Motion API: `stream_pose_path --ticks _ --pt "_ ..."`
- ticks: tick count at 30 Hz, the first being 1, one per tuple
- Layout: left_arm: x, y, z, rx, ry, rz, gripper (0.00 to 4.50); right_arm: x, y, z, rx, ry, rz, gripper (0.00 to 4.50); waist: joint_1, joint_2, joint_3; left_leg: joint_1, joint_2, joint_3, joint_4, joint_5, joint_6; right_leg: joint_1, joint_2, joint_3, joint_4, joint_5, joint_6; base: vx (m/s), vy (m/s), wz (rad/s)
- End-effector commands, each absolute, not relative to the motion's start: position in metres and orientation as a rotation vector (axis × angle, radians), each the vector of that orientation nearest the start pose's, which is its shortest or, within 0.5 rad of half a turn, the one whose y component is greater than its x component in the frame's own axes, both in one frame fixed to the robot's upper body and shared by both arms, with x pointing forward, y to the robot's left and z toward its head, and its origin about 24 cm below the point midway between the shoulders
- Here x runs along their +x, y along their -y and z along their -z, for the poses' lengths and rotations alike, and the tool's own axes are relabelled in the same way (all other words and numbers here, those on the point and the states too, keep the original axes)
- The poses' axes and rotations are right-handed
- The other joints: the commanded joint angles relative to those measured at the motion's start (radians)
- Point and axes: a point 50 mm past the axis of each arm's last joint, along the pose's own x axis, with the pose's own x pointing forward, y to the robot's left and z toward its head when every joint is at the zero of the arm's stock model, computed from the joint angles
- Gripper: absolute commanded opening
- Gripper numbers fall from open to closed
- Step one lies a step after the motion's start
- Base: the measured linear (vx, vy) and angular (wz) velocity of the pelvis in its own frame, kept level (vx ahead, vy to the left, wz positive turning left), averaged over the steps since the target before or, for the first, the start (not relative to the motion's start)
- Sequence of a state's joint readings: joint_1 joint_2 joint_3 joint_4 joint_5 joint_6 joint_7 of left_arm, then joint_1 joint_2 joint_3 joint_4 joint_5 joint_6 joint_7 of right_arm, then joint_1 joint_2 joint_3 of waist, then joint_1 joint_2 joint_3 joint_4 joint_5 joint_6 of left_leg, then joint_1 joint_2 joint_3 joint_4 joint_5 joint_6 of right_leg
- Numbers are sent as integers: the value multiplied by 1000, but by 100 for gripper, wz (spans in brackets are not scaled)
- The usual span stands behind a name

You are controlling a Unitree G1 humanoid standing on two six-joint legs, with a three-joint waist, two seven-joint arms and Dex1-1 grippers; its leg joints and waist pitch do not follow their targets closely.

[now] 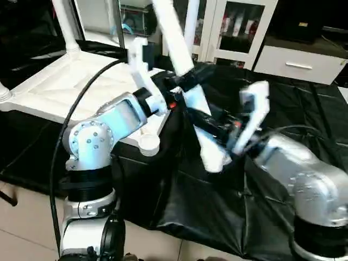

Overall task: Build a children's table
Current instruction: Pick table leg

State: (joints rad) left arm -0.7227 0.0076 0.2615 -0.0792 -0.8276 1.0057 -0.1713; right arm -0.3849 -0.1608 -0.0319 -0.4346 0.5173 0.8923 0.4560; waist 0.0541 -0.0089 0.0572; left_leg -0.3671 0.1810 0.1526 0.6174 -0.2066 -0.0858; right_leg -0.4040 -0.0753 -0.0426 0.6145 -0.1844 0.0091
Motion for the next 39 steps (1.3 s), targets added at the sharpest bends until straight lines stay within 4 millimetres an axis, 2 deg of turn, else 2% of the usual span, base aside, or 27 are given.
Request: stream_pose_path --ticks 1,2,3,6,7,9,14,15,16,18,19,20,22,23,24,25,26,27,29,30,31,32,34,35,36,38,39 --pt "324 -84 -206 -640 -138 778 430 266 97 -174 109 27 -835 181 1 4 -69 1 24 0 -77 -77 -24 60 -43 37 -65 -112 -170 0 0 0" --pt "324 -84 -206 -641 -138 777 430 266 97 -174 105 29 -834 181 1 1 -66 1 23 1 -78 -83 -22 61 -42 37 -65 -118 -169 0 0 0" --pt "325 -85 -204 -646 -144 761 430 267 95 -172 20 63 -800 181 1 -8 -68 0 26 2 -77 -83 -22 60 -44 37 -66 -121 -166 0 0 0" --pt "329 -91 -206 -694 -138 700 430 267 85 -170 -211 221 -664 181 1 7 -65 0 24 2 -76 -80 -39 55 -44 38 -66 -123 -158 0 0 0" --pt "329 -91 -206 -694 -138 700 430 267 85 -170 -211 221 -664 181 1 4 -67 0 23 2 -76 -76 -46 56 -44 37 -66 -119 -156 0 0 0" --pt "332 -91 -207 -710 -141 665 430 268 81 -162 -371 253 -588 181 -3 0 -65 0 20 1 -77 -93 -48 60 -37 37 -66 -118 -149 0 0 0" --pt "334 -92 -208 -730 -140 634 430 270 79 -158 -543 338 -496 180 -10 0 -64 -1 18 2 -76 -133 -34 58 -36 38 -67 -144 -133 0 0 0" --pt "335 -93 -208 -733 -140 624 430 270 79 -157 -569 364 -475 180 -10 4 -64 -1 18 1 -76 -135 -34 57 -37 38 -66 -141 -135 0 0 0" --pt "335 -93 -208 -738 -140 624 430 271 79 -157 -595 376 -460 180 -13 1 -64 -1 17 1 -76 -140 -29 58 -35 37 -66 -137 -135 0 0 0" --pt "335 -92 -208 -746 -142 619 430 273 81 -155 -630 389 -437 180 -16 1 -65 -2 18 0 -75 -135 -22 60 -34 37 -63 -114 -140 0 0 0" --pt "336 -92 -208 -747 -142 618 430 273 81 -155 -633 391 -434 180 -16 8 -65 -2 19 -1 -75 -133 -25 59 -36 37 -61 -107 -145 0 0 0" --pt "337 -90 -207 -758 -150 596 403 275 82 -154 -657 399 -411 180 -20 3 -66 -2 18 -1 -74 -130 -18 61 -33 36 -61 -82 -153 0 0 0" --pt "338 -90 -206 -765 -154 578 396 277 84 -154 -682 405 -388 180 -22 1 -66 -2 17 0 -72 -125 -10 63 -34 36 -60 -67 -161 0 0 0" --pt "338 -89 -205 -771 -155 568 392 279 84 -154 -704 413 -371 180 -22 1 -66 -2 17 0 -72 -125 -9 62 -33 36 -60 -68 -164 0 0 0" --pt "339 -88 -205 -781 -154 558 383 280 84 -153 -723 424 -358 180 -24 6 -66 -1 15 1 -71 -128 -7 63 -32 36 -62 -67 -167 0 0 0" --pt "339 -88 -205 -786 -155 551 366 280 83 -154 -736 432 -353 180 -24 3 -67 -2 16 1 -70 -126 -5 64 -32 37 -61 -63 -168 0 0 0" --pt "340 -88 -204 -790 -156 542 357 280 82 -154 -751 443 -347 180 -25 13 -67 -2 16 0 -70 -125 -4 63 -32 36 -62 -53 -173 0 0 0" --pt "340 -87 -204 -793 -157 537 353 280 82 -154 -758 447 -344 180 -25 10 -68 -2 15 1 -69 -126 1 65 -31 36 -60 -42 -178 0 0 0" --pt "342 -86 -204 -788 -158 529 348 280 81 -154 -766 456 -337 180 -24 22 -68 -1 14 0 -68 -129 6 64 -31 35 -59 -37 -188 0 0 0" --pt "342 -85 -204 -787 -159 529 335 280 81 -154 -767 457 -336 180 -25 17 -69 0 14 0 -68 -132 11 66 -31 35 -59 -37 -191 0 0 0" --pt "342 -85 -205 -789 -158 531 322 280 80 -154 -769 460 -334 180 -24 24 -69 1 15 -1 -68 -131 12 66 -32 35 -58 -34 -195 0 0 0" --pt "344 -85 -205 -797 -154 519 315 280 80 -153 -775 461 -329 180 -24 17 -69 -1 14 1 -67 -123 20 67 -31 35 -59 -30 -200 0 0 0" --pt "346 -86 -205 -799 -151 505 311 280 80 -152 -779 459 -322 180 -24 18 -69 0 15 1 -67 -121 22 67 -32 35 -58 -38 -202 0 0 0" --pt "347 -86 -206 -798 -148 498 286 280 80 -152 -779 458 -318 180 -25 18 -68 -1 15 1 -67 -122 23 66 -31 35 -59 -42 -202 0 0 0" --pt "347 -87 -206 -800 -144 495 286 281 80 -153 -779 458 -315 180 -25 27 -68 1 15 0 -67 -127 22 65 -32 35 -58 -46 -202 0 0 0" --pt "347 -88 -206 -813 -142 490 273 281 80 -153 -788 464 -315 180 -27 25 -69 2 16 1 -67 -126 23 65 -31 35 -58 -31 -208 0 0 0" --pt "346 -87 -204 -818 -148 490 258 281 80 -152 -794 466 -315 180 -29 17 -69 0 16 2 -66 -125 25 65 -30 35 -58 -28 -209 0 0 0"
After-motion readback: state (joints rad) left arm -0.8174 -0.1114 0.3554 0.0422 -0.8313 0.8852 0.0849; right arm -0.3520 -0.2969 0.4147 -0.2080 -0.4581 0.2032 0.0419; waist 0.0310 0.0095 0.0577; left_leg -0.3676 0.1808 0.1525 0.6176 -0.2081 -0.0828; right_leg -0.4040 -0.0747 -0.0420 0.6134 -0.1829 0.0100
